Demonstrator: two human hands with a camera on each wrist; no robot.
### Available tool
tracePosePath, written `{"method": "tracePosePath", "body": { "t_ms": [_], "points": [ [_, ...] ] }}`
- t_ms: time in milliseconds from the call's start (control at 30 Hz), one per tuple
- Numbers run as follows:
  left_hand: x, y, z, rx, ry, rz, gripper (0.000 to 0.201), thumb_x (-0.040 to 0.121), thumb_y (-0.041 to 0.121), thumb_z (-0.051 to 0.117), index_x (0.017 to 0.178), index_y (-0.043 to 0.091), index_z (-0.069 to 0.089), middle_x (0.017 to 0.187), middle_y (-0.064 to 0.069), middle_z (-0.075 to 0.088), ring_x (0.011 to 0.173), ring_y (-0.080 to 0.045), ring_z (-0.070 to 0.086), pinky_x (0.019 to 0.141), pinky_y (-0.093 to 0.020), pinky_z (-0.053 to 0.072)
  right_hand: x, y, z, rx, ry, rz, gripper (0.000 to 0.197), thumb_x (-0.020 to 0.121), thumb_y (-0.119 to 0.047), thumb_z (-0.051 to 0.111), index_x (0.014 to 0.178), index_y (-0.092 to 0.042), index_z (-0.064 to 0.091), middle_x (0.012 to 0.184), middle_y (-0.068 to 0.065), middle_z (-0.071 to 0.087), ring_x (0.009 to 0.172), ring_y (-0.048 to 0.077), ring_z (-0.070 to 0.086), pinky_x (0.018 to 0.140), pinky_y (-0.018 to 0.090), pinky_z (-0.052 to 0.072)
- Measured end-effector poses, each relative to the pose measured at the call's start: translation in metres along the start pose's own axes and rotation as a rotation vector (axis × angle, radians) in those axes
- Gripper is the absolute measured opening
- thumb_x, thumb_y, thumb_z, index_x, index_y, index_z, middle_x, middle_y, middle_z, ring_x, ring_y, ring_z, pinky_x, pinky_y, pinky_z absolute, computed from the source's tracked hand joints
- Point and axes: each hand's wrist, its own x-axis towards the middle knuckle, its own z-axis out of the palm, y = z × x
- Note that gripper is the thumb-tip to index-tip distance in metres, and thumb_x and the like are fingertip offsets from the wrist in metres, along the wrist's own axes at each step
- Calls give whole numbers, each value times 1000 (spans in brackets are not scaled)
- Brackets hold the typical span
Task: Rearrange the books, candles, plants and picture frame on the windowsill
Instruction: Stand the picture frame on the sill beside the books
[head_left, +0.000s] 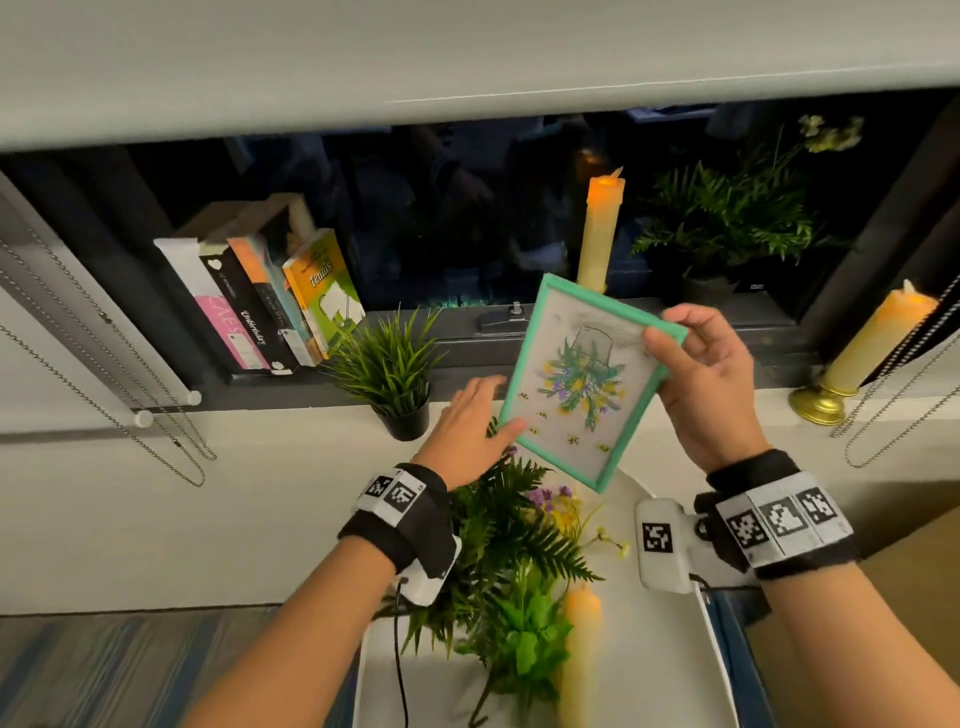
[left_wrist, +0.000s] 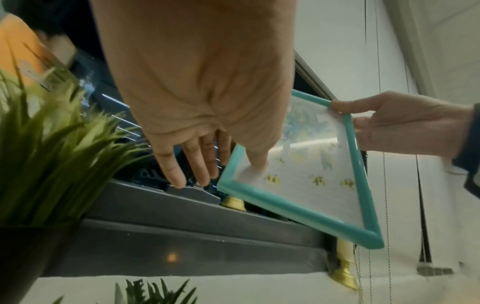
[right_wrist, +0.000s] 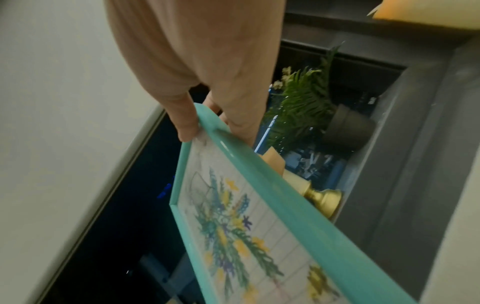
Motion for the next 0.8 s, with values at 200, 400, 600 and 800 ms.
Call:
{"method": "tracePosePath", "body": {
  "t_ms": [200,400,600,800],
  "points": [
    [-4,0,-30,-195,40,-60,23,99,24,47,112,6,49,121,-7,62,105,-18,62,86,-41,55,12,-1,26,-120,-81,-94,18,87,3,59,94,-13,52,94,6,63,88,25,64,67,29,57],
    [-15,-5,-56,-229,294,-45,8,101,12,40,93,14,38,89,-4,52,67,-5,46,52,-12,36,26,12,30,-893,-158,-275,34,79,-11,73,105,-14,52,97,-1,62,92,14,59,80,32,49],
    [-15,5,-70,169,297,168,12,94,1,49,96,13,49,95,1,47,88,-16,40,75,-34,40,17,18,57,-1164,-422,-311,34,75,-28,77,102,-24,56,94,-8,63,88,14,59,79,33,47],
    [-11,15,-73,214,293,353,27,86,-12,51,100,9,59,93,7,44,86,-9,36,81,-16,40,23,21,66,-1556,-683,-40,19,85,-35,64,102,-27,62,97,2,63,93,25,60,69,33,42]
  ]
}}
